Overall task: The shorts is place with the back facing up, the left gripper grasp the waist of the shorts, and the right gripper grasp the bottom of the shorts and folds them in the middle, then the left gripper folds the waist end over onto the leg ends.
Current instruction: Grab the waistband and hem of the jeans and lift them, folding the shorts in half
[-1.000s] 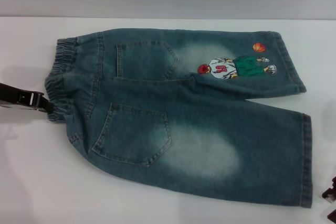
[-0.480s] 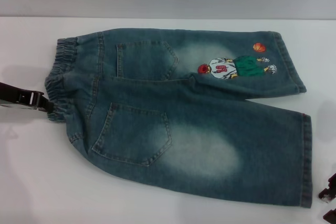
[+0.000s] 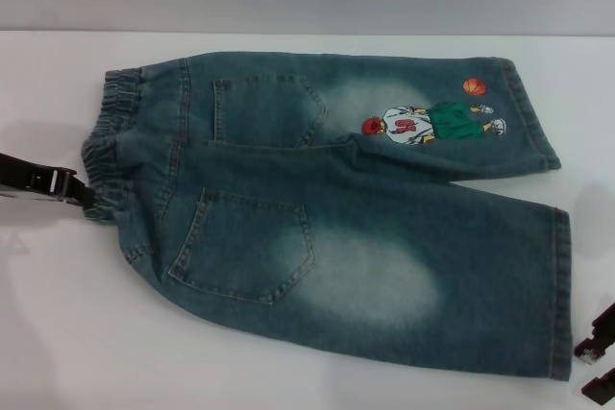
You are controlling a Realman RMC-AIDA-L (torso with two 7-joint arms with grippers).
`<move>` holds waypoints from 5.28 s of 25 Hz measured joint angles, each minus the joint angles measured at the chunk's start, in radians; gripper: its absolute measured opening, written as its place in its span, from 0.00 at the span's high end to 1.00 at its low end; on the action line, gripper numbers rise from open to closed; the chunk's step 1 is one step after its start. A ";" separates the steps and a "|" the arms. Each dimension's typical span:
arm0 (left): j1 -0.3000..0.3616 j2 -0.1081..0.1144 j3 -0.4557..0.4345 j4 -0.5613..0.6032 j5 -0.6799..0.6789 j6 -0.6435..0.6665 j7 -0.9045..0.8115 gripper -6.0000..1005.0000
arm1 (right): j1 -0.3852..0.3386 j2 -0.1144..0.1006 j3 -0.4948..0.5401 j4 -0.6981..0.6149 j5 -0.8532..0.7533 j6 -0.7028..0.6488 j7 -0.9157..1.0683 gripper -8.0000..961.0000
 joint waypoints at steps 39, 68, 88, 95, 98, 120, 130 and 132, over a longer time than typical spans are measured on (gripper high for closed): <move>0.005 0.000 0.002 0.002 0.000 0.011 0.025 0.97 | 0.005 0.085 0.006 -0.120 -0.011 -0.027 0.034 0.41; 0.028 0.000 -0.006 0.002 -0.005 0.012 0.042 0.97 | -0.048 0.114 0.036 -0.200 0.003 -0.009 0.011 0.99; 0.024 -0.033 -0.158 0.092 -0.033 0.042 0.053 0.97 | -0.239 0.124 0.460 -0.181 0.426 0.128 -0.245 0.99; 0.073 -0.032 -0.166 0.123 -0.240 0.027 0.070 0.97 | -0.252 0.128 0.493 -0.154 0.519 0.241 -0.267 0.99; 0.080 -0.031 -0.167 0.119 -0.277 0.012 0.075 0.97 | -0.252 0.131 0.495 -0.154 0.545 0.264 -0.278 0.99; 0.045 -0.118 -0.162 0.109 -0.334 -0.234 0.071 0.97 | -0.150 0.140 0.521 -0.140 0.622 0.579 -0.281 0.99; 0.015 -0.138 -0.153 0.021 -0.335 -0.344 0.079 0.97 | -0.108 0.115 0.489 -0.025 0.615 0.721 -0.285 0.99; 0.009 -0.140 -0.153 0.004 -0.336 -0.367 0.084 0.97 | -0.097 0.113 0.468 -0.005 0.614 0.765 -0.284 0.99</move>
